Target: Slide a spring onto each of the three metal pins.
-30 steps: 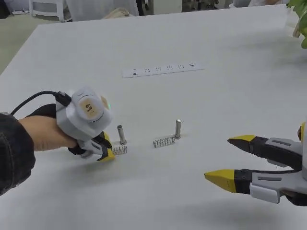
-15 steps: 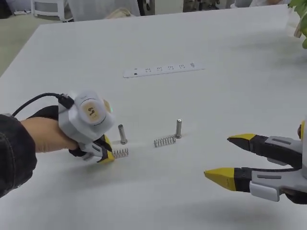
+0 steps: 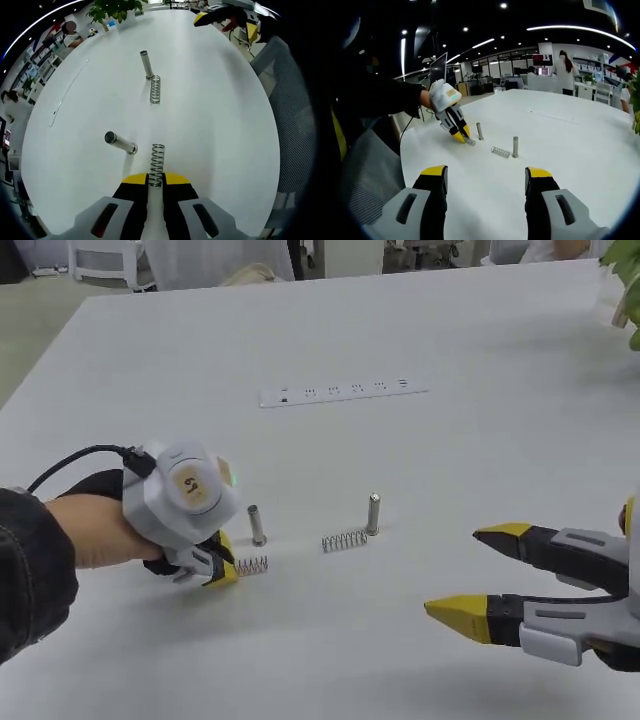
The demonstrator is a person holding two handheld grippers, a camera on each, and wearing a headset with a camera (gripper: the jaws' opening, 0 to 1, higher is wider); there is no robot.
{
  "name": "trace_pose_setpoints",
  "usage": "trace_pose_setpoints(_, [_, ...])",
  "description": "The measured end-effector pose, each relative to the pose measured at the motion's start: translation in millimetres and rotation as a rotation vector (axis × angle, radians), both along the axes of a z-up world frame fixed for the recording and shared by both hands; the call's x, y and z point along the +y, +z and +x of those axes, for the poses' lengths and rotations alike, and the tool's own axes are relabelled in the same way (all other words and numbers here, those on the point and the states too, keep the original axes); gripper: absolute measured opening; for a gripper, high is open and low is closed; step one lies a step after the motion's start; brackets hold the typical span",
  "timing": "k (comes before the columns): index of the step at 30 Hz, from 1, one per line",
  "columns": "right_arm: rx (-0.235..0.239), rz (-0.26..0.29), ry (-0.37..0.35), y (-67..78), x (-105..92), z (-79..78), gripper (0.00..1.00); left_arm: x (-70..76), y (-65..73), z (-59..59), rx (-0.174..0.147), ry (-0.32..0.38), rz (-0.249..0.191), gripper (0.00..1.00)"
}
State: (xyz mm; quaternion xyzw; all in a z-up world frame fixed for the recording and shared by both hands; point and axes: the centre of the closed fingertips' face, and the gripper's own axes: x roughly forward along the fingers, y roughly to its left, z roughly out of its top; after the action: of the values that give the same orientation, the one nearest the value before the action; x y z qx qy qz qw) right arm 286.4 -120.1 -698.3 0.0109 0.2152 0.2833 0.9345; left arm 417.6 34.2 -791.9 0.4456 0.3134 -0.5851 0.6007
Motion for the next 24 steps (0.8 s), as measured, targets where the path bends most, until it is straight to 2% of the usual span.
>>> trace_pose_setpoints(12, [-0.006,-0.007,0.014,3.3,2.7,1.2,0.6,-0.6,10.1,-4.1,0.004,-0.001,-0.026,0.03])
trace_pose_setpoints(24, [-0.029,-0.018,0.037,14.2,9.2,0.7,0.6,-0.1,27.5,-20.1,0.013,0.005,-0.069,0.02])
